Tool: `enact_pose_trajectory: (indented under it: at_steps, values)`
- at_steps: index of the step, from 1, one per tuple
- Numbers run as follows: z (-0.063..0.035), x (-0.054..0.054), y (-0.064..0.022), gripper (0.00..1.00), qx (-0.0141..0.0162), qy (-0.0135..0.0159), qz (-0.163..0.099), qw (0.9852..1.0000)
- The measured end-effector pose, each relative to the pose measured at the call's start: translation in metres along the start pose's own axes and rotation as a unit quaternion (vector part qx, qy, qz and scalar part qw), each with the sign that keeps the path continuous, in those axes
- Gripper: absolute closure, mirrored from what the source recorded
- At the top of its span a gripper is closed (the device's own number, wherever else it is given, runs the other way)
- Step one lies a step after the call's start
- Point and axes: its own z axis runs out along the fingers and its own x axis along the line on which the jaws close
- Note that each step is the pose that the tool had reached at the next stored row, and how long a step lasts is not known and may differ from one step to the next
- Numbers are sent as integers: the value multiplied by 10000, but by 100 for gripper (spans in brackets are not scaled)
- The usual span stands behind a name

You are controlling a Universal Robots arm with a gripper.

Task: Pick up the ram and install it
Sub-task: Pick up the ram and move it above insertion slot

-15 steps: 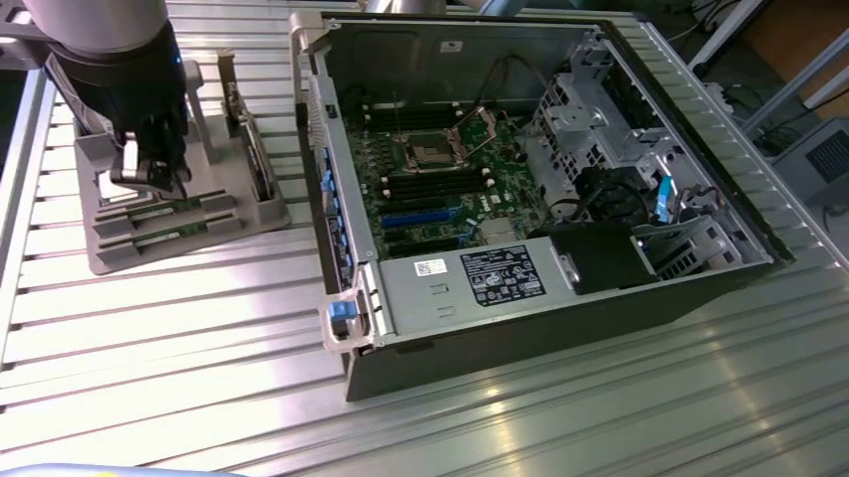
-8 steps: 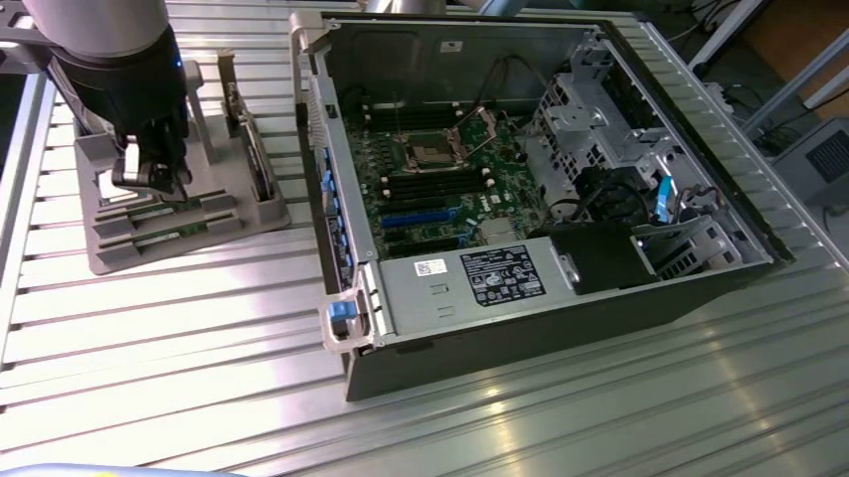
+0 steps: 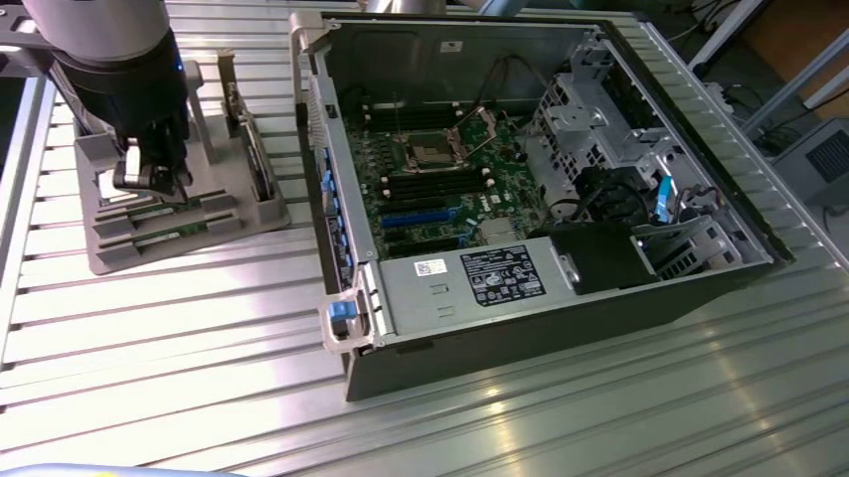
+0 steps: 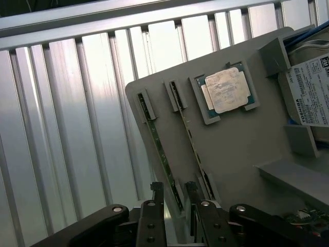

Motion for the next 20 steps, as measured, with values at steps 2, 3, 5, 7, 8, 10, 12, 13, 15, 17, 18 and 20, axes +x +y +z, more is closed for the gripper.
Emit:
enact_pose_trajectory:
  at_steps: [2,3,5,7,8,10,12,13,15,17,18,20]
  values:
    - [12,0,1,70,0,0,0,10000]
    - [15,0,1,70,0,0,0,10000]
    - [23,0,2,70,0,0,0,10000]
    - [32,0,3,70,0,0,0,10000]
    - [35,0,3,70,0,0,0,10000]
    - [49,0,3,70,0,1,0,10000]
    - [62,1,4,70,0,2,0,10000]
    - [68,1,5,70,0,2,0,10000]
    - [78,1,6,70,0,2,0,10000]
    - [87,1,6,70,0,2,0,10000]
    - [91,1,6,70,1,2,0,10000]
    - [101,1,7,70,0,3,0,10000]
